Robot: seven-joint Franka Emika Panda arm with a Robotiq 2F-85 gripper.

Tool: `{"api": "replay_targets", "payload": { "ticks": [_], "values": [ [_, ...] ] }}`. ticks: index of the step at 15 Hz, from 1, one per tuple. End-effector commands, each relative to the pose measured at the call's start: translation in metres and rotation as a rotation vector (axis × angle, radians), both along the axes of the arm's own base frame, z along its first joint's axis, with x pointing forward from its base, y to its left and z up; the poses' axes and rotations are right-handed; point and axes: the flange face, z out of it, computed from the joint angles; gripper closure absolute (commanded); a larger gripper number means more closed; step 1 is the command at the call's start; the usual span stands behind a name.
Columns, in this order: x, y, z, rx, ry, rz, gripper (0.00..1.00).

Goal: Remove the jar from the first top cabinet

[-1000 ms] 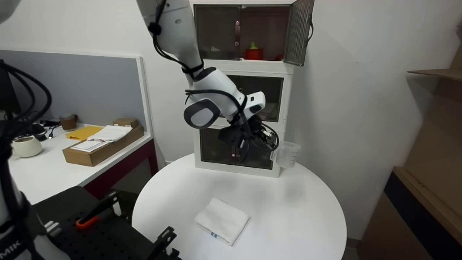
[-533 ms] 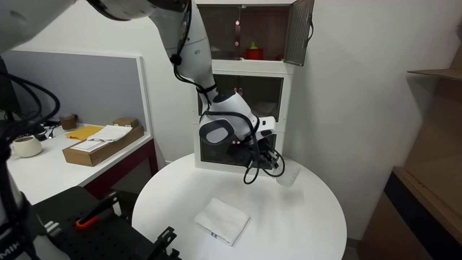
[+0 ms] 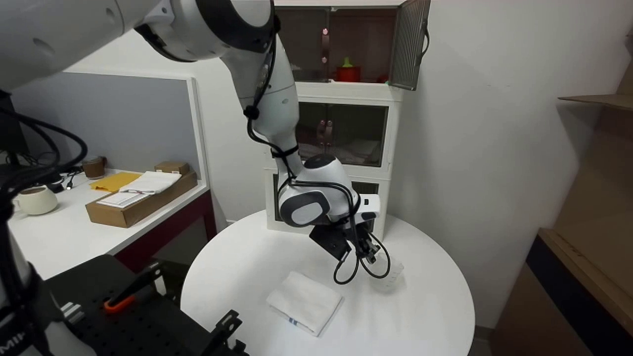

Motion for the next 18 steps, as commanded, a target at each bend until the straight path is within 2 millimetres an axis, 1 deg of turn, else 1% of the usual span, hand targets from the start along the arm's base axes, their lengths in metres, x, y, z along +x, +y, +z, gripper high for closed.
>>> {"api": "replay_targets", "payload": {
  "ticks": [1,3,5,6,7,8,10,12,14,17,18],
  "values": [
    [-0.005,-0.002,-0.022,-0.019,0.036,0.025,1.00],
    [-0.005,-0.002,-0.028,-0.029,0.042,0.042,1.00],
    [-0.001,-0.001,-0.023,-0.036,0.034,0.056,1.00],
    [0.002,0.000,-0.021,-0.036,0.034,0.060,0.73],
    [0.005,0.001,-0.018,-0.034,0.026,0.065,0.72],
    [0.007,0.004,-0.014,-0.030,0.019,0.069,0.68],
    [0.015,0.010,-0.004,-0.009,0.008,0.109,0.52],
    [0.026,0.017,0.019,0.054,-0.013,0.165,0.36],
    [0.035,0.024,0.052,0.130,-0.043,0.193,0.22],
    [0.044,0.035,0.125,0.236,-0.110,0.251,0.01],
    [0.046,0.040,0.148,0.270,-0.118,0.270,0.00]
  ]
}}
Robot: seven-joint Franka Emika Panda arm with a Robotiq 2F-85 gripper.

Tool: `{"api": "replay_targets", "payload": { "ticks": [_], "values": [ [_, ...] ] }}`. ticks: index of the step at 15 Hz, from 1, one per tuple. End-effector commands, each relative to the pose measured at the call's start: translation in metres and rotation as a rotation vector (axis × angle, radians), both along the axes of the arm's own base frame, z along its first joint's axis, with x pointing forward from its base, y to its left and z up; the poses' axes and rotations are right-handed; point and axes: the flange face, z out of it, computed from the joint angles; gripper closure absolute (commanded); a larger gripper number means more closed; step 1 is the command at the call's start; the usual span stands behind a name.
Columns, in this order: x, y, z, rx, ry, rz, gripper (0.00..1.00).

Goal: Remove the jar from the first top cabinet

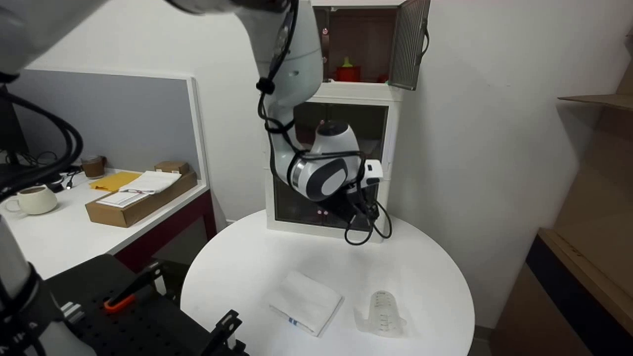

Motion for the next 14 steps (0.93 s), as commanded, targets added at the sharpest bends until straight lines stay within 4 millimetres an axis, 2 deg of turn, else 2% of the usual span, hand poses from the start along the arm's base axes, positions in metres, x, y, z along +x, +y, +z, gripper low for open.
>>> {"api": "replay_targets", "payload": {
  "ticks": [1,3,5,7,9,12,14],
  "values": [
    [-0.007,0.012,0.093,0.116,-0.005,0.069,0.00],
    [-0.008,0.028,0.135,0.189,0.055,0.115,0.00],
    [-0.017,0.042,0.170,0.265,0.124,0.181,0.00],
    [-0.031,0.057,0.195,0.358,0.194,0.235,0.00],
    [-0.052,0.065,0.210,0.387,0.311,0.281,0.00],
    [-0.085,0.067,0.240,0.333,0.491,0.327,0.00],
    [-0.106,0.059,0.268,0.272,0.579,0.349,0.00]
  ]
}}
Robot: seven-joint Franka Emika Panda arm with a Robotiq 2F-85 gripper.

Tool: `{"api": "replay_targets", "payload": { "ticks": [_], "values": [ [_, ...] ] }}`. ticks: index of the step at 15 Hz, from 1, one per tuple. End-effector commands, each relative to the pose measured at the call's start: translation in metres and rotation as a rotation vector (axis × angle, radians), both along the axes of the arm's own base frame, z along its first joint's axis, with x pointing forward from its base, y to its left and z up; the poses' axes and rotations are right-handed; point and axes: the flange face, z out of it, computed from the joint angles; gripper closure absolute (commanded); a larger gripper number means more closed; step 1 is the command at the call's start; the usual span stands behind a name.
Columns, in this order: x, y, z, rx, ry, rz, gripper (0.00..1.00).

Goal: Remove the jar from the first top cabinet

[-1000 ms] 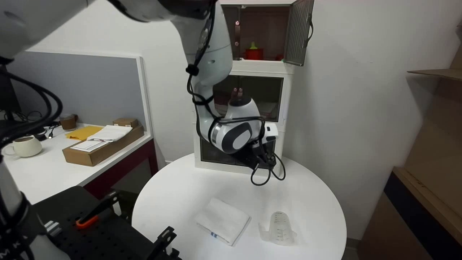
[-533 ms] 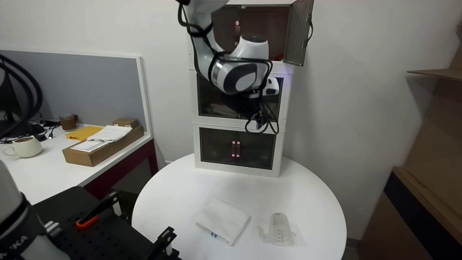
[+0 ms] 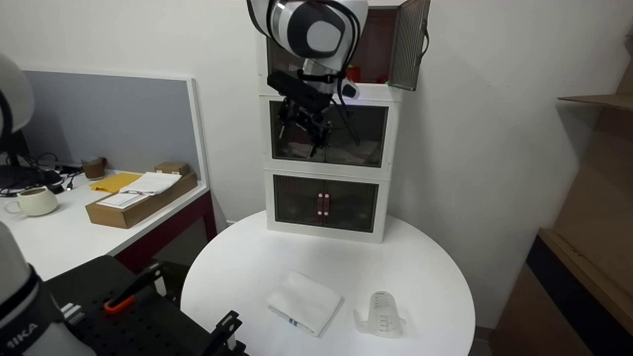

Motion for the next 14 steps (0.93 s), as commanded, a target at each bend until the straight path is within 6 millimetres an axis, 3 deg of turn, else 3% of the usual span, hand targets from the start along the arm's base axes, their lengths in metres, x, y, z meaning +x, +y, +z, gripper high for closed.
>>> {"api": "replay_targets", "payload": {
  "ticks": [1,3,8,9,11,14],
  "values": [
    [-0.044,-0.010,0.052,-0.134,0.105,0.090,0.00],
    [-0.061,-0.015,0.102,-0.185,0.109,0.134,0.00],
    [-0.093,-0.033,0.191,-0.424,0.118,0.238,0.00],
    [-0.082,-0.032,0.162,-0.359,0.130,0.196,0.00],
    [-0.088,-0.031,0.177,-0.363,0.104,0.197,0.00],
    [-0.085,-0.032,0.163,-0.341,0.127,0.201,0.00]
  ]
}}
